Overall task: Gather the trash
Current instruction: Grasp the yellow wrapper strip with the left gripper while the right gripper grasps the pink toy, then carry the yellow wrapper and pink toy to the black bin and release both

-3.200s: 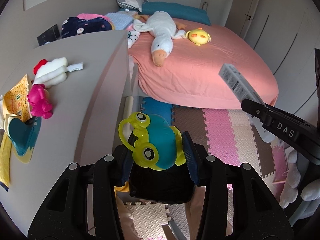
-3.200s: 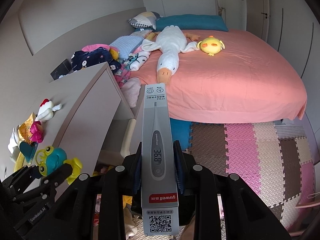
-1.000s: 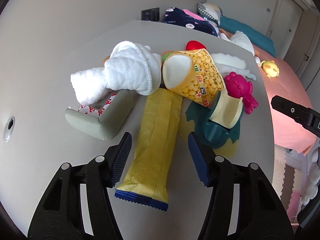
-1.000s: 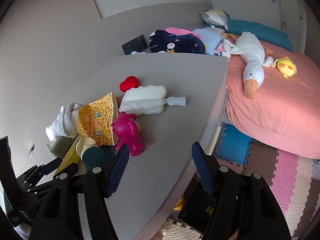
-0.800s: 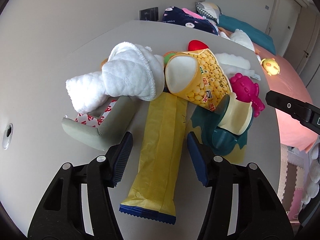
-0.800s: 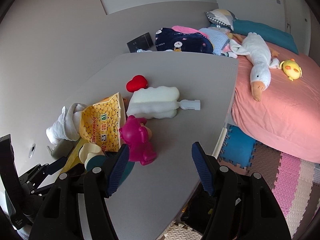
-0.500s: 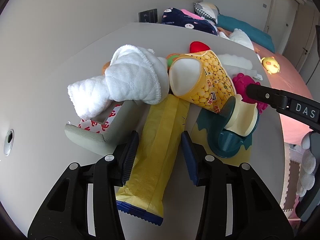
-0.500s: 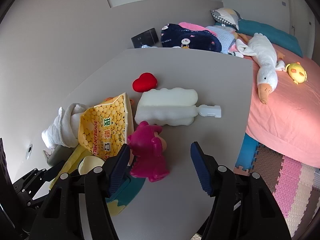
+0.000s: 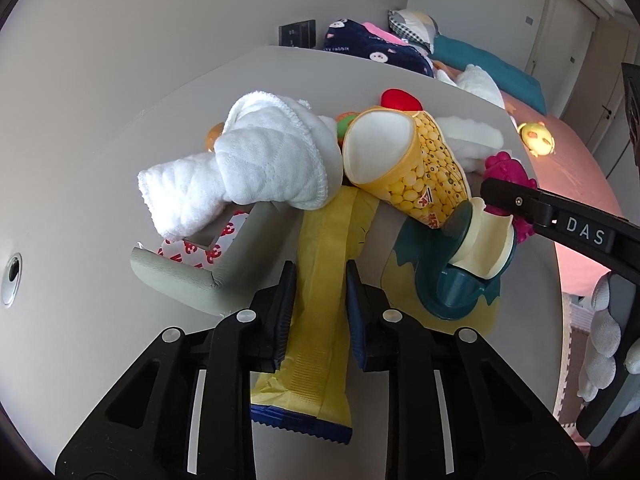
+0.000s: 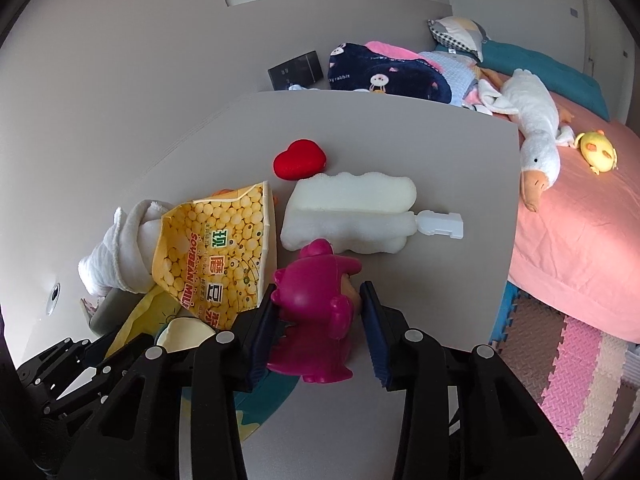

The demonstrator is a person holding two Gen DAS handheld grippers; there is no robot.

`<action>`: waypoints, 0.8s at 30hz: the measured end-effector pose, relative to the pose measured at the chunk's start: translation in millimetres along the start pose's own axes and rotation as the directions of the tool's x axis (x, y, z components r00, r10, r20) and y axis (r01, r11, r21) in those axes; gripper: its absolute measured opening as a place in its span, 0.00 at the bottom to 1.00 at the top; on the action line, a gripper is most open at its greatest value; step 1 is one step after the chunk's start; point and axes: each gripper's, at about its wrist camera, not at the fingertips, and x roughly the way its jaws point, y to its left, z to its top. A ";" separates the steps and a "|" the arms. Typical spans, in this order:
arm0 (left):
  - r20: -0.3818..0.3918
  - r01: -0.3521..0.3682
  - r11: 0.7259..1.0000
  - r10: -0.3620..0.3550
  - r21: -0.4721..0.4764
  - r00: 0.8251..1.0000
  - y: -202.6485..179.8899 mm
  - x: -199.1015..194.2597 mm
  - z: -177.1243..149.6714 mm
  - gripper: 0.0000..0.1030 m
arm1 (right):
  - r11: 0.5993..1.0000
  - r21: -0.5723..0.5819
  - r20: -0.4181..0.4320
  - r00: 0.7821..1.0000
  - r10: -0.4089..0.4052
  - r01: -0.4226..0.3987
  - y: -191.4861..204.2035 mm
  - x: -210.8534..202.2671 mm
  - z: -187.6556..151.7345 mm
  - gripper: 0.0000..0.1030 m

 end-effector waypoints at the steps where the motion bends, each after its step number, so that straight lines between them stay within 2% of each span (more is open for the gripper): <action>1: 0.001 -0.003 1.000 0.003 0.006 1.000 -1.6 -0.2 -0.4 0.19 | 1.000 0.003 0.001 1.000 0.000 0.000 -1.4 -2.6 -0.4 0.41; 9: -0.001 -0.002 1.000 0.002 0.028 1.000 -11.3 -3.6 -2.2 0.17 | 0.999 0.035 0.011 1.000 0.025 -0.026 -13.4 -26.7 -9.6 0.41; 13: -0.006 -0.025 0.999 0.025 0.036 1.000 -15.3 -6.3 -4.5 0.17 | 0.999 0.035 0.025 0.999 0.030 -0.031 -18.8 -39.8 -13.8 0.41; 24: 0.034 -0.039 0.999 0.039 0.004 0.999 -20.4 -42.3 -20.7 0.17 | 0.998 0.029 0.047 0.998 0.050 -0.051 -24.2 -68.4 -29.3 0.41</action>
